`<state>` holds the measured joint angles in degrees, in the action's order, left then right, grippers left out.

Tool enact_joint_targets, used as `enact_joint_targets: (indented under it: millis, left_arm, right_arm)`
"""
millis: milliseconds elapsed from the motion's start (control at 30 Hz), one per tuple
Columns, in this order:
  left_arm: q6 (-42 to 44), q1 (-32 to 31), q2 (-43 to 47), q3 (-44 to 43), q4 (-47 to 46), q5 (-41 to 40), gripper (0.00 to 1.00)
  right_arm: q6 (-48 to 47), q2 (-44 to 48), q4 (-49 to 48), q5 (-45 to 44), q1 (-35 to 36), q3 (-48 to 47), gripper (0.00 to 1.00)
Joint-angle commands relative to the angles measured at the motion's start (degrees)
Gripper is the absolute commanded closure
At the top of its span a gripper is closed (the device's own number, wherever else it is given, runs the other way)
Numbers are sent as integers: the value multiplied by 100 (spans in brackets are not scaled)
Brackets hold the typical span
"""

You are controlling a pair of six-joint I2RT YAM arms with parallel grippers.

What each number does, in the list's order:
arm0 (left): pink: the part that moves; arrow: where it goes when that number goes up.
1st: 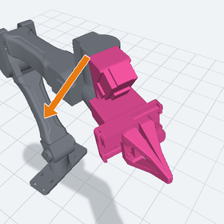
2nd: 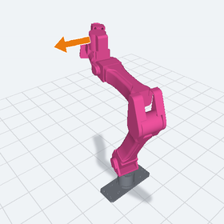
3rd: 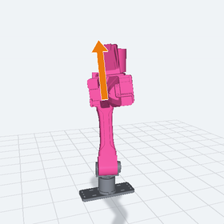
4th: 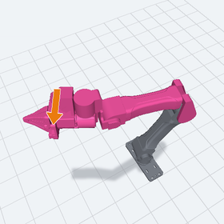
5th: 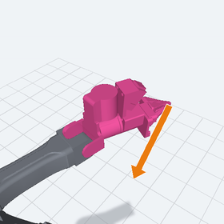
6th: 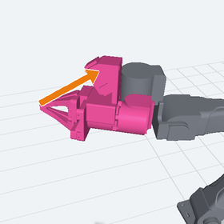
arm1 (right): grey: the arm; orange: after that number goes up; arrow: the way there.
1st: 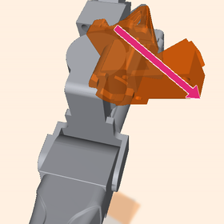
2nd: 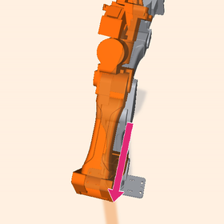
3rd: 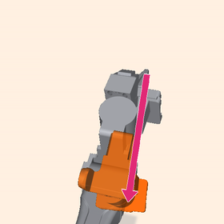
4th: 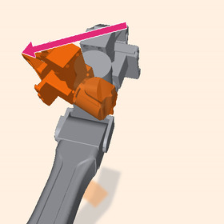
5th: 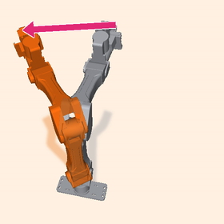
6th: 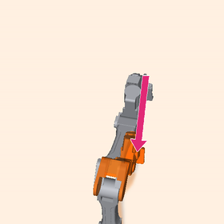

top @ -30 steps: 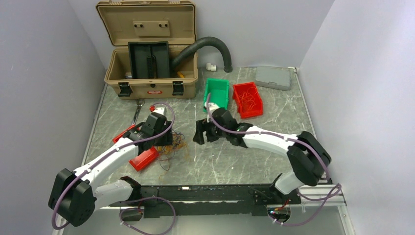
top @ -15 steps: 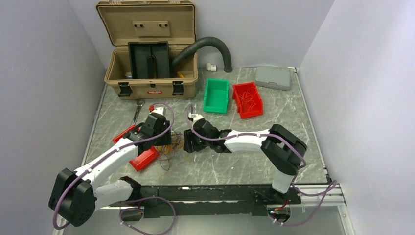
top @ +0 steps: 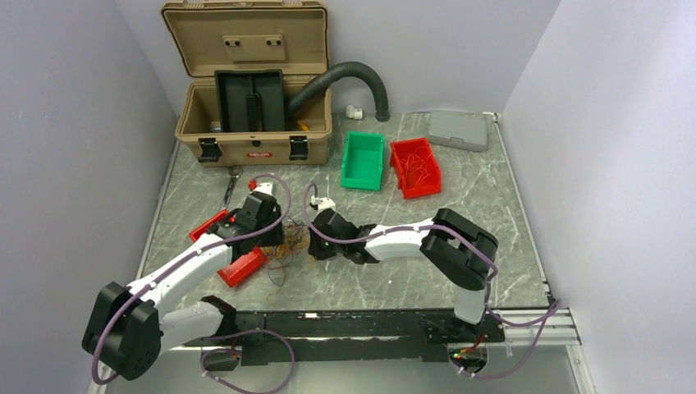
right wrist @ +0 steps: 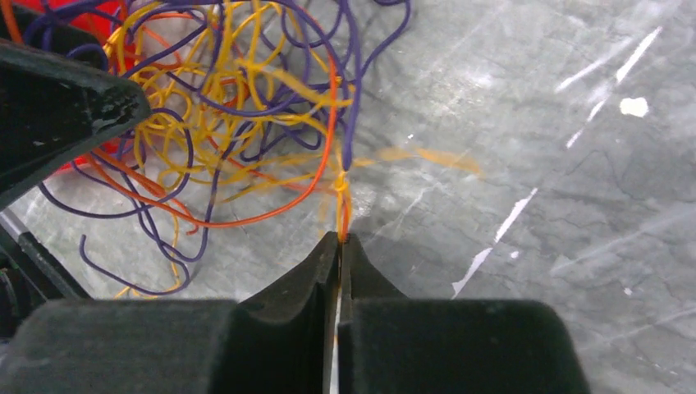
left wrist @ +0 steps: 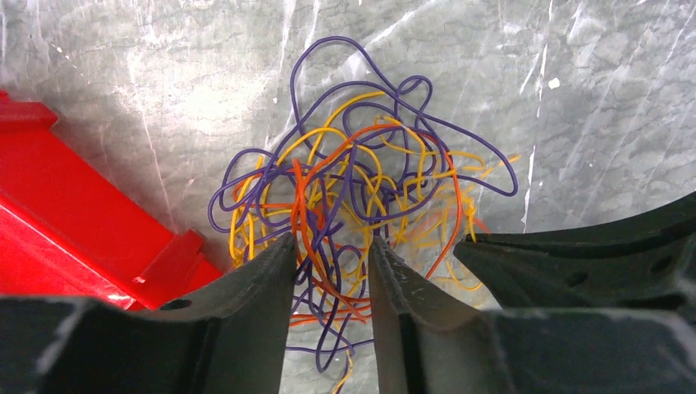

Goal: Untangle the cables

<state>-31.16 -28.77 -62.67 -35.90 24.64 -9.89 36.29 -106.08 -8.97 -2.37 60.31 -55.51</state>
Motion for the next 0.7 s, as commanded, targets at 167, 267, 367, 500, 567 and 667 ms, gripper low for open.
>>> enact_joint_targets:
  millis: [167,267,367,500,567,667]
  left_arm:
    - [-88,46,-60,6,-286,135,88]
    - [-75,48,-69,-4,-284,113,100]
    - [-63,50,-54,-5,-267,93,100]
    - [-61,48,-5,4,-250,91,100]
    - [-65,56,15,13,-259,82,100]
    - [-67,59,31,6,-247,85,100]
  right_arm:
    - [168,872,462,-1181,-13,257,100]
    - [298,1309,851,-1442,-172,397,100]
    - [452,1748,1361,-1650,-488,623,100]
    - [560,2474,1822,-1773,-1092,1099,100]
    - [561,2857,2023,-1790,-1489,1298,100]
    - [454,3417,2270,-1806,-2013,1549,100]
